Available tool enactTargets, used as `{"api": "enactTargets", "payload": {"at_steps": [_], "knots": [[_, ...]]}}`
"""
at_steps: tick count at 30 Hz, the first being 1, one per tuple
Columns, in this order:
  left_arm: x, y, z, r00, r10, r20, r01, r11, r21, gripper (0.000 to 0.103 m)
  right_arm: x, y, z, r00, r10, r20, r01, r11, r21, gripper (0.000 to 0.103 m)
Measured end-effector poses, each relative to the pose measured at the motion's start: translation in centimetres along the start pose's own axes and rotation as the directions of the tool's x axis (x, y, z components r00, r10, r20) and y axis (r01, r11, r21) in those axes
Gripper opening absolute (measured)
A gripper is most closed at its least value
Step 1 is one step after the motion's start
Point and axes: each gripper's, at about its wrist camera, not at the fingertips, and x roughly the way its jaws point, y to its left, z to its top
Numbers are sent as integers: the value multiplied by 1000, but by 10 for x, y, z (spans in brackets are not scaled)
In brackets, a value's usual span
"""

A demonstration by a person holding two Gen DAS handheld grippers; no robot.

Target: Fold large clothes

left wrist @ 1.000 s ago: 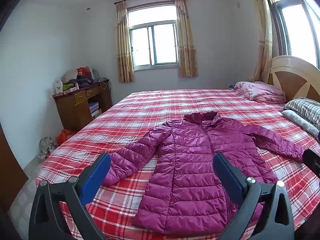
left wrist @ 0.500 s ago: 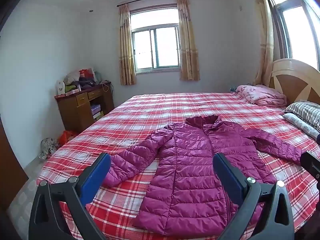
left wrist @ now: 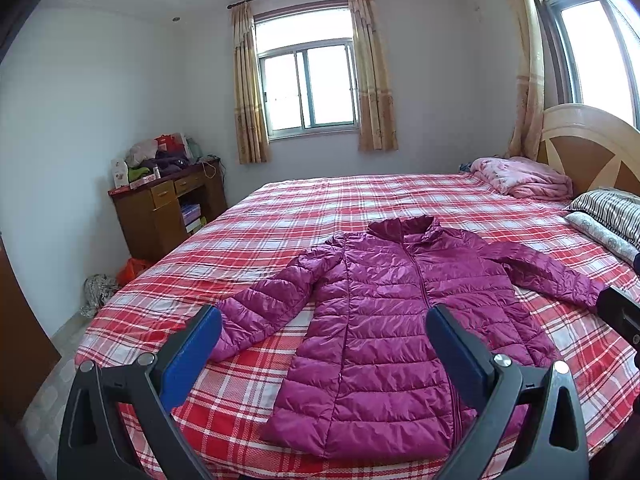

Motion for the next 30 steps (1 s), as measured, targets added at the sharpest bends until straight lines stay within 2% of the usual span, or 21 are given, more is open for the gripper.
{"api": "enactTargets", "payload": {"at_steps": [12,30], "knots": [[-21,-10,-5,999,4,46,-6,1000,26,102,-8,2,1,1000,12,11,-12,1000,-5,96],[-18,-9,-7,999,6,44,-7,1000,25,102,-5,4,-2,1000,19,3,-19,1000,-5,96]]}}
